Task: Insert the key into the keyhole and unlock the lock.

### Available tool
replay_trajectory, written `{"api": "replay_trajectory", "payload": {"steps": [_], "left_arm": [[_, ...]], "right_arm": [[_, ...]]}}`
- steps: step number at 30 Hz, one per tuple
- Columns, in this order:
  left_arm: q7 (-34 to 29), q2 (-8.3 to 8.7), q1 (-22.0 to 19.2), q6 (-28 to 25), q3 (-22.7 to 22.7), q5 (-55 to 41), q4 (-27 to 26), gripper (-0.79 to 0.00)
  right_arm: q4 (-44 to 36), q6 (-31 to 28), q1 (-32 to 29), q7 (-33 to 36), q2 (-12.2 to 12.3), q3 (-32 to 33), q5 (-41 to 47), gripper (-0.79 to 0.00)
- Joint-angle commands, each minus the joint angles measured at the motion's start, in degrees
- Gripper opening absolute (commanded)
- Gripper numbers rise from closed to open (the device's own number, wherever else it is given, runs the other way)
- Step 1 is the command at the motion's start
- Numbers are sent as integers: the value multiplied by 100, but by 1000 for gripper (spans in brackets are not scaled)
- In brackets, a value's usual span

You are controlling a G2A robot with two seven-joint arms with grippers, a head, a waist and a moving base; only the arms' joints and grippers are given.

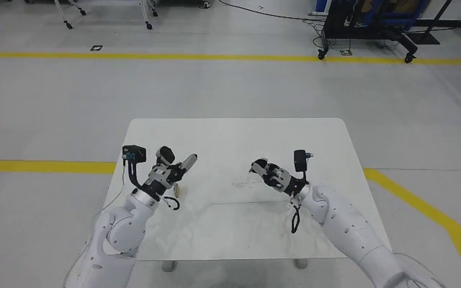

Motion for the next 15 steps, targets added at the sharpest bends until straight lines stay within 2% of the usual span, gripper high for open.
{"api": "replay_trajectory", "payload": {"steps": [1, 11, 15], "left_arm": [[0, 0, -6, -21, 3, -1, 2, 0], [-62, -8, 63, -60, 103, -102, 58, 0], [-610, -39, 47, -617, 327, -1782, 458, 0]], "right_arm": [[-3, 0, -4, -8, 0, 8, -55, -785], [-3, 0, -4, -8, 0, 8, -55, -785], [-214, 0, -171, -4, -35, -7, 491, -785]]}}
